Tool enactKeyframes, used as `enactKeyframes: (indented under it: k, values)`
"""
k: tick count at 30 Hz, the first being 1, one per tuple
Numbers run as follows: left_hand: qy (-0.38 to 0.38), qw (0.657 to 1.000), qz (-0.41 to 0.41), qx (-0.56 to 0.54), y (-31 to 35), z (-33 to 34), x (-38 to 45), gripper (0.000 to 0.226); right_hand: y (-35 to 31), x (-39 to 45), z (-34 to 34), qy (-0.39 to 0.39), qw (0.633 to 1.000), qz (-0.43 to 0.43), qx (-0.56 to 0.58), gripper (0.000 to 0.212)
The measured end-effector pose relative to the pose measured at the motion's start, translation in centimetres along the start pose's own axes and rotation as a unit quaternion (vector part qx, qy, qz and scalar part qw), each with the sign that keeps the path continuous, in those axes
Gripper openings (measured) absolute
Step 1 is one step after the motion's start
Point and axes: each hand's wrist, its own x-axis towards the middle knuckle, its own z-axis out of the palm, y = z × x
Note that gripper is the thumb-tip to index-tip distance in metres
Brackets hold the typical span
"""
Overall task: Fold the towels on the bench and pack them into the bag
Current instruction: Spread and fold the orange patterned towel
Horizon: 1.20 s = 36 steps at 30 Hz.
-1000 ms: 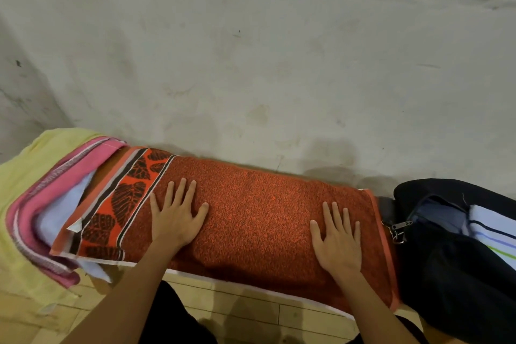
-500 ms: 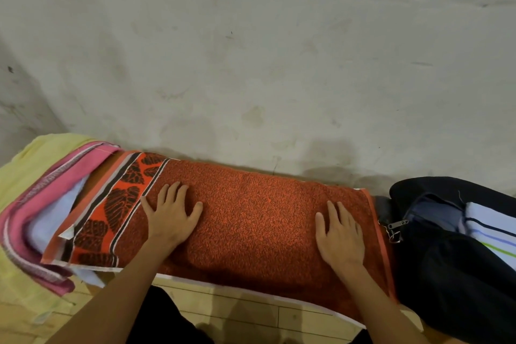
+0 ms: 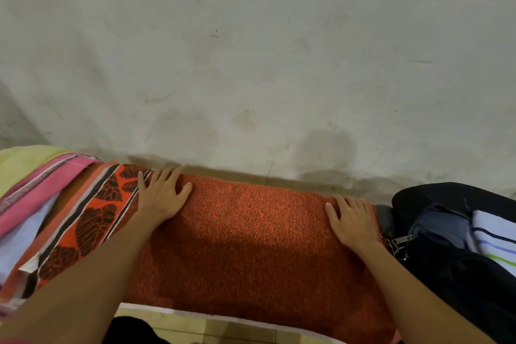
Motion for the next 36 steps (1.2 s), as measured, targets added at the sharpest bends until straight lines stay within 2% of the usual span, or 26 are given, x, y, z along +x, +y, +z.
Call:
enactKeyframes:
  k: [4, 10, 17, 21, 24, 28, 30, 33, 36]
  values:
    - [0.026, 0.999, -0.016, 0.022, -1.7, -0.1, 1.4, 0.047, 0.8, 0.2, 0.7, 0.031, 1.0, -0.002, 0.002, 0.043]
    - [0.018, 0.998, -0.036, 0.05, -3.5, -0.3, 2.3, 0.047, 1.9, 1.5, 1.0, 0.017, 0.999, 0.042, 0.0, 0.056]
    - [-0.005, 0.998, -0.02, 0.063, -4.3, -0.6, 3.2, 0.049, 2.5, 2.2, 0.8, 0.021, 0.999, 0.048, -0.002, 0.055]
    - [-0.012, 0.999, -0.005, 0.053, -4.7, -0.8, 3.5, 0.064, 2.7, 2.4, 0.5, 0.02, 0.999, 0.046, -0.003, 0.049]
    - [-0.008, 0.999, 0.002, 0.046, -4.7, -0.8, 3.5, 0.064, 2.8, 2.5, 0.7, 0.018, 0.999, 0.048, -0.011, 0.05]
    - [0.055, 0.998, -0.02, -0.001, -4.6, -0.6, 2.7, 0.064, 2.6, 2.4, 0.8, 0.03, 0.998, 0.056, -0.015, 0.051]
    - [0.08, 0.996, -0.025, -0.019, -3.7, -0.7, 1.3, 0.065, 2.4, 1.9, 0.7, 0.072, 0.996, 0.051, 0.016, 0.047]
    - [0.1, 0.995, 0.012, -0.026, -2.2, -0.5, -2.8, 0.065, 1.2, 0.1, 0.5, 0.135, 0.991, -0.002, 0.014, 0.052]
    - [0.134, 0.99, 0.022, -0.033, -2.6, -0.3, -8.4, 0.064, -1.3, -4.2, 0.8, 0.125, 0.99, -0.043, 0.049, 0.061]
